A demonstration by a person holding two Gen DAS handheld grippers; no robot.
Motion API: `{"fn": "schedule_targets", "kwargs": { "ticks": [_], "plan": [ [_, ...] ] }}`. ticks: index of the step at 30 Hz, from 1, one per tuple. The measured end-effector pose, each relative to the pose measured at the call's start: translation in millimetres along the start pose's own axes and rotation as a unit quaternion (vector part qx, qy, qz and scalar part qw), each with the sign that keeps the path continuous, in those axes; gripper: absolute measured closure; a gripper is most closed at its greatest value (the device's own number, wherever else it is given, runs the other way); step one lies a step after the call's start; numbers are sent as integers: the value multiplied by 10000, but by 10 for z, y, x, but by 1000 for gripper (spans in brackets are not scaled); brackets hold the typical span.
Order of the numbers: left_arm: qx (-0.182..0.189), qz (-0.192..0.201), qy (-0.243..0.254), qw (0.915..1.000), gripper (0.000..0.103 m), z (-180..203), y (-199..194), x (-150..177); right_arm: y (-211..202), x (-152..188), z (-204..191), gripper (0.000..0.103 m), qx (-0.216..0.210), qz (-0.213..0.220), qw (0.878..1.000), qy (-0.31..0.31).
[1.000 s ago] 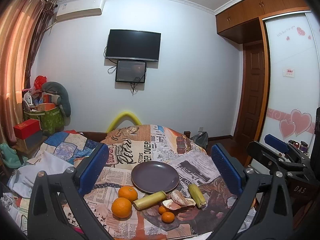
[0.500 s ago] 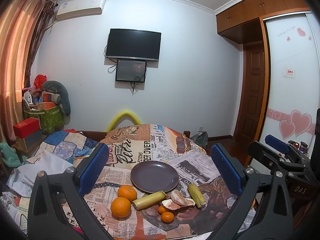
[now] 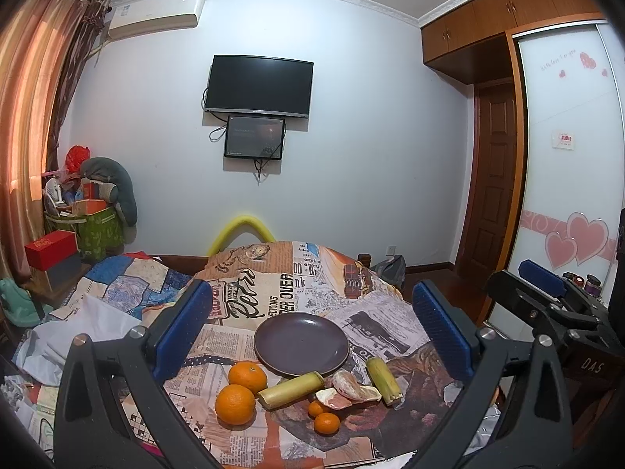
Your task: Organize fruits
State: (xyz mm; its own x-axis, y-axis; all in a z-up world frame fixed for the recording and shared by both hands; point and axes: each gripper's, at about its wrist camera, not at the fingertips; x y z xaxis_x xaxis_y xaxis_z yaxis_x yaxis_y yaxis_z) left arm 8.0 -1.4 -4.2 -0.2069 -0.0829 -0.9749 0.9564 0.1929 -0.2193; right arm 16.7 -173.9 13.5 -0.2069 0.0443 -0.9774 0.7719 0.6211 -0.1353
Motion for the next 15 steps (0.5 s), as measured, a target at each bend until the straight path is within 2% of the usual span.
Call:
{"fn": "schedule_targets", "kwargs": {
  "ticks": [15],
  "plan": [
    [20,-8,0,10000,0,7,16,0,15,12,19,0,-6,-28,10000,29]
  ]
}}
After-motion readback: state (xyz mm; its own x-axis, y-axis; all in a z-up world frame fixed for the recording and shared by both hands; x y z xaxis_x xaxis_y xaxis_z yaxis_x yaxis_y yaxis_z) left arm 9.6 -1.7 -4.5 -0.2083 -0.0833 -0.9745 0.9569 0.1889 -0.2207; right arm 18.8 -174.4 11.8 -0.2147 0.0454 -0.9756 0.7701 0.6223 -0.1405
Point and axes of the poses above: each gripper's, at about its wrist camera, not at the fingertips, and y roughly the way its jaws point, z to its right, x to its underside, and after that the axes turned 13 degrees about -x, right-handed
